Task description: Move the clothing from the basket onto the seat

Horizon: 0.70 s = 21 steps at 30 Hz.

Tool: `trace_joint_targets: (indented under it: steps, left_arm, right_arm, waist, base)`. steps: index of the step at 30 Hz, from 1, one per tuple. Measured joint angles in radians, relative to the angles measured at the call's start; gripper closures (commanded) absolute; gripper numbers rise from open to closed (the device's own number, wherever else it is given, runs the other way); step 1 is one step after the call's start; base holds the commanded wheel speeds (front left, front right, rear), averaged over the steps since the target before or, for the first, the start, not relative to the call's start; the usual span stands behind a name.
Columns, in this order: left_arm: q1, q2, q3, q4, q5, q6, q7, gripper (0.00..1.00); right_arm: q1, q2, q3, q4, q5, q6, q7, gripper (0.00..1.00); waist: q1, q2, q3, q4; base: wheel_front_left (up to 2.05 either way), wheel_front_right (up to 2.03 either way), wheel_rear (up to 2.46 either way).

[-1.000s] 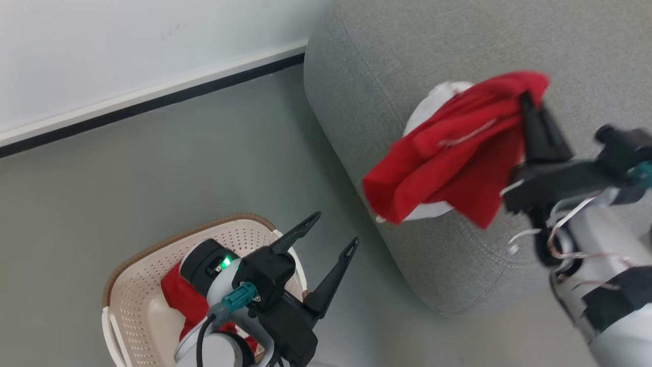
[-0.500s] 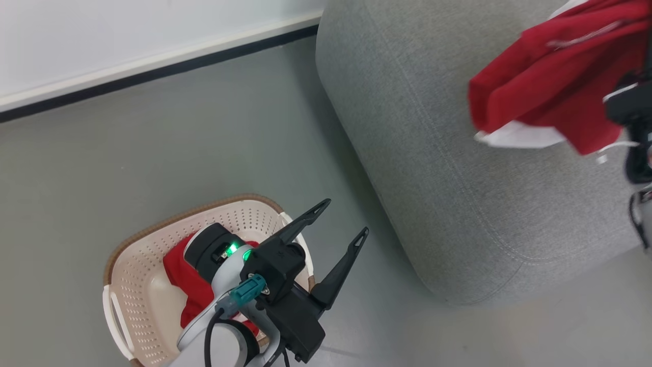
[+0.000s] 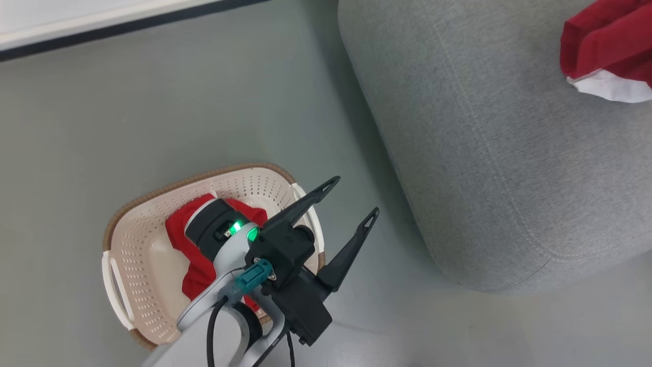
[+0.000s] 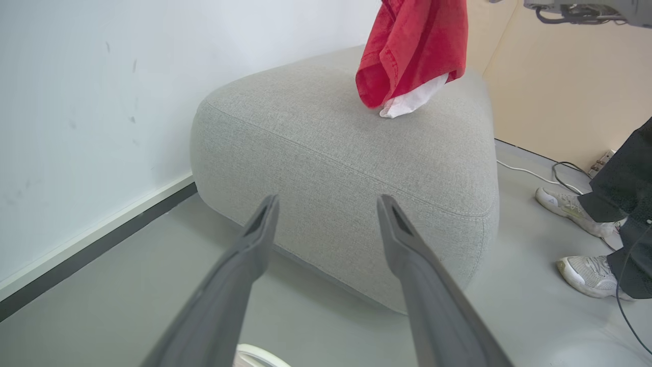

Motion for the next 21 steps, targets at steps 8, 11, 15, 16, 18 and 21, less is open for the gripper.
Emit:
trace_joint_targets:
  steps: [8, 11, 15, 16, 18, 21]
  left_arm:
    - [-0.041, 0.008, 0.003, -0.006, 0.003, -0.007, 0.006, 0.00]
    - [-0.048, 0.012, 0.002, 0.000, 0.003, -0.008, 0.006, 0.00]
    - [-0.057, 0.014, 0.001, 0.002, 0.003, -0.009, 0.006, 0.00]
    - [-0.058, 0.014, 0.000, 0.003, 0.003, -0.009, 0.006, 0.00]
    - [-0.061, 0.014, -0.001, 0.007, 0.003, -0.009, 0.006, 0.00]
    - [-0.067, 0.015, -0.001, 0.024, 0.003, -0.009, 0.005, 0.00]
  right_arm:
    - [-0.004, 0.013, -0.008, 0.101, 0.015, 0.004, 0.000, 1.00]
    - [0.000, 0.038, -0.008, 0.147, 0.016, 0.004, 0.000, 1.00]
    - [0.021, 0.052, -0.010, 0.193, 0.026, 0.009, 0.000, 1.00]
    - [0.023, 0.054, -0.010, 0.205, 0.027, 0.014, 0.000, 1.00]
    - [0.024, 0.057, -0.011, 0.219, 0.027, 0.015, 0.000, 1.00]
    - [0.023, 0.069, -0.011, 0.241, 0.027, 0.023, 0.000, 0.82]
  waist:
    - [0.0001, 0.0001, 0.069, 0.014]
    - [0.0001, 0.0001, 0.087, 0.014]
    - [0.0001, -0.0001, 0.097, 0.011]
    - [0.0000, -0.0001, 0.098, 0.010]
    - [0.0001, -0.0001, 0.101, 0.010]
    - [0.0001, -0.0001, 0.099, 0.010]
  base:
    - [0.00, 0.00, 0.00]
    - [0.00, 0.00, 0.00]
    - [0.00, 0.00, 0.00]
    - [0.00, 0.00, 0.00]
    - [0.00, 0.00, 0.00]
    - [0.00, 0.00, 0.00]
